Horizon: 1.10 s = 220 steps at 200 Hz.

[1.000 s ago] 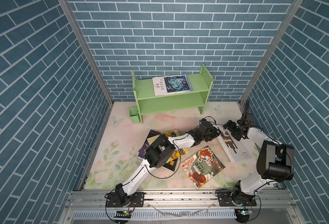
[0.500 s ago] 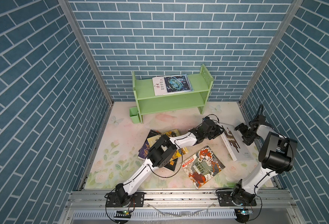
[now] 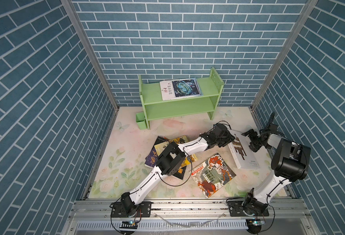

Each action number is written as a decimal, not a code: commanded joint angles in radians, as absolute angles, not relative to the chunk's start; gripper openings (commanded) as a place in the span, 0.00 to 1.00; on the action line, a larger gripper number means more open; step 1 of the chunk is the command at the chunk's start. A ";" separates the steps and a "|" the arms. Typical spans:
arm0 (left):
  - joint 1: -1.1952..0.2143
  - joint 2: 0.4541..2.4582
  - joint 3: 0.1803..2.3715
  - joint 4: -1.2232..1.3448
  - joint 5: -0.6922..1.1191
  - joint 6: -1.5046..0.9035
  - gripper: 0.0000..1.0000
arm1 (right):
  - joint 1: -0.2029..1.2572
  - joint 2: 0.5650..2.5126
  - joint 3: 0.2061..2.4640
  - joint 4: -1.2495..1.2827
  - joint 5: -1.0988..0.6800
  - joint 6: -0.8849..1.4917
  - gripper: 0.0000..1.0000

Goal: Stacking books/files
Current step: Pick up the book from the middle-right of the table.

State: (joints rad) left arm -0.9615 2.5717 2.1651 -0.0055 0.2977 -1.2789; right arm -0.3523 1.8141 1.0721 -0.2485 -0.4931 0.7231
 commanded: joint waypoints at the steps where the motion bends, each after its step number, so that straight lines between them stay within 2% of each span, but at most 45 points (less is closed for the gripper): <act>1: -0.963 2.599 2.203 -0.059 0.319 -1.264 0.28 | -0.345 1.781 1.069 -0.238 -0.543 0.770 0.97; 18: -0.963 2.589 2.211 -0.063 0.322 -1.251 0.20 | -0.345 1.750 1.079 -0.225 -0.557 0.776 0.97; 59: -0.950 2.471 2.200 -0.047 0.360 -1.145 0.11 | -0.347 1.575 1.157 -0.249 -0.575 0.810 0.97; 112: -0.885 2.105 2.017 -0.031 0.355 -0.943 0.11 | -0.348 1.293 1.306 -0.239 -0.605 0.937 0.99; 153: -0.745 1.901 1.898 0.041 0.310 -0.974 0.11 | -0.324 1.201 1.273 -0.123 -0.692 1.038 0.98; 172: -0.673 1.843 1.878 0.068 0.296 -0.985 0.11 | -0.257 1.178 1.278 -0.109 -0.690 1.051 0.98; 190: -0.618 1.801 1.882 0.062 0.247 -0.947 0.11 | -0.132 1.169 1.270 -0.050 -0.654 1.077 0.99; 220: -0.537 1.775 1.884 0.147 0.170 -0.974 0.12 | 0.056 1.197 1.213 0.173 -0.610 1.165 0.99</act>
State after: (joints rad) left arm -0.5797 1.7935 1.8957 0.0502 0.2371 -0.9699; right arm -0.0486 1.1881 1.2499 -0.0422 -0.6384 1.0603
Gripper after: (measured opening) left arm 0.252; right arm 0.985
